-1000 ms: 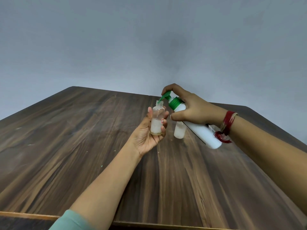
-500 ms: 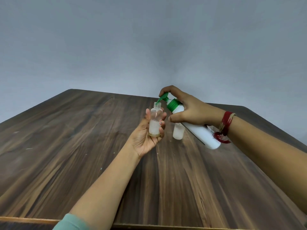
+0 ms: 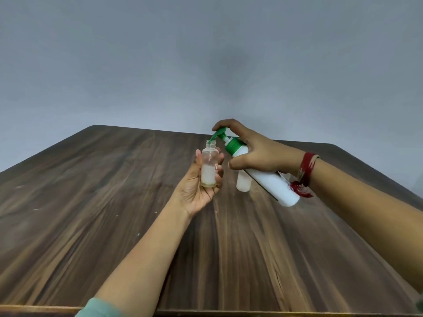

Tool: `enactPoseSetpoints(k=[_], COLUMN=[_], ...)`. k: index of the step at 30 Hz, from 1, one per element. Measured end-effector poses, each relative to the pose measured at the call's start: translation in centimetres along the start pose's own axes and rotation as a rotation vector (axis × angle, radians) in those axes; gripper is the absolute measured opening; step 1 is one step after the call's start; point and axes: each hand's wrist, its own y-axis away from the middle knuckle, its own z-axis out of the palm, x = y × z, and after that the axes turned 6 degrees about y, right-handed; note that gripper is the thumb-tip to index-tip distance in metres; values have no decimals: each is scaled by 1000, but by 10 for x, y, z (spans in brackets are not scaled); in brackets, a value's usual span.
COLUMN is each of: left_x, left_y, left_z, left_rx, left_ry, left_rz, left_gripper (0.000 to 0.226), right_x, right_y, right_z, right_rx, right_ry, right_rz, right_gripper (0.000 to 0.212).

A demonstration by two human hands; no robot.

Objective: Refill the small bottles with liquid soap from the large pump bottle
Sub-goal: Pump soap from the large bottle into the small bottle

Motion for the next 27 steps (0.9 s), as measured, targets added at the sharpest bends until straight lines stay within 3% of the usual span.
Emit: enactPoseSetpoints(k=[5, 13, 21, 27], left_x=[-2, -1, -4, -3], left_y=[0, 1, 2, 2], left_z=[0, 1, 1, 2], left_rx=[-10, 0, -4, -13], left_ry=[-31, 29, -15, -1], left_rz=[-22, -17, -31, -24], left_gripper=[63, 68, 59, 65], right_x=[2, -1, -8, -15], right_y=[1, 1, 1, 0], right_z=[0, -2, -17, -26], right_rx=[41, -19, -72, -160], right_ry=[64, 48, 153, 160], right_rz=[-10, 22, 51, 83], right_gripper=[58, 78, 60, 69])
